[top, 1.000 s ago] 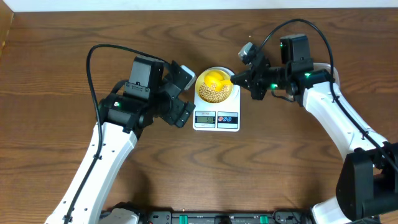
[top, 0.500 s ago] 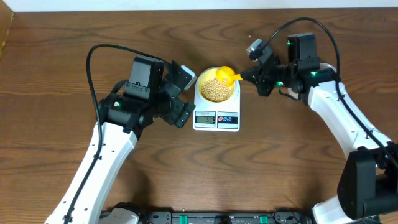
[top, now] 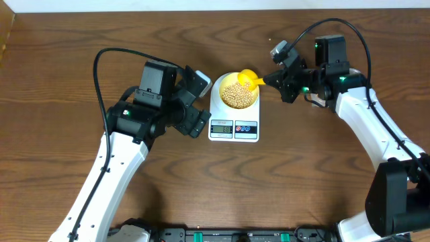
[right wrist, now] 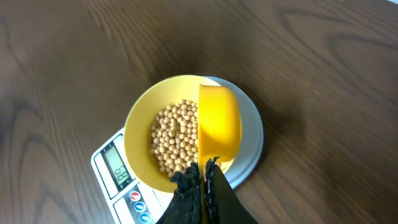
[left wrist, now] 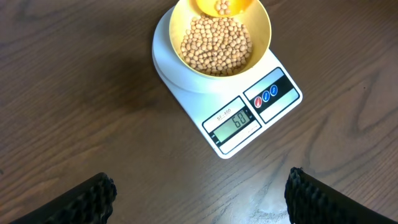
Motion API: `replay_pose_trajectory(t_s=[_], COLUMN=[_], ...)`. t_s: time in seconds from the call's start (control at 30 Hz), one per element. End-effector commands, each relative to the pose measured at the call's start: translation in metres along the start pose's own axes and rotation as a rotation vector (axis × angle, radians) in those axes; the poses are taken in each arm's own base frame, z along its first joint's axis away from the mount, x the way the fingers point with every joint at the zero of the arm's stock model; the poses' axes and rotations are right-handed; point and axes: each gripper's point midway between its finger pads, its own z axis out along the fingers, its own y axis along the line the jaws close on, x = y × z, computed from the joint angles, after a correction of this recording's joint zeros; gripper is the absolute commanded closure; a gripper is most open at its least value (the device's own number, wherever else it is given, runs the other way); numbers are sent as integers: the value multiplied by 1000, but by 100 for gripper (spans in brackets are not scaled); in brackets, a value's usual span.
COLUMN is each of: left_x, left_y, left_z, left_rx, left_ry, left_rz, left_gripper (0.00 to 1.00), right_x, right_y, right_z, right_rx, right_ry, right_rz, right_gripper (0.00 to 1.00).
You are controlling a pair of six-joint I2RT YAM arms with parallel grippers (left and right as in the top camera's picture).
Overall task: Scoop item into bowl and weigh 50g on scale
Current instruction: 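Lift the scoop up and right away from the bowl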
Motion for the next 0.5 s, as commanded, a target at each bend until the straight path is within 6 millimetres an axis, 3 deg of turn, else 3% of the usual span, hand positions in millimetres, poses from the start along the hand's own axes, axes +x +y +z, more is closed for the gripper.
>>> replay_pose_trajectory(t_s=[0.0, 0.47], left_x=[4, 4], left_y=[-4, -4], left_z=[1, 1], left_rx=[18, 18], left_ry=[5, 5], left_rz=[14, 14], left_gripper=[11, 11], right_x=[-10, -15], right_y=[12, 20], right_z=[-2, -3], right_rx=[-78, -131], right_ry=[-49, -68], right_rz=[-2, 108], right_gripper=[99, 99])
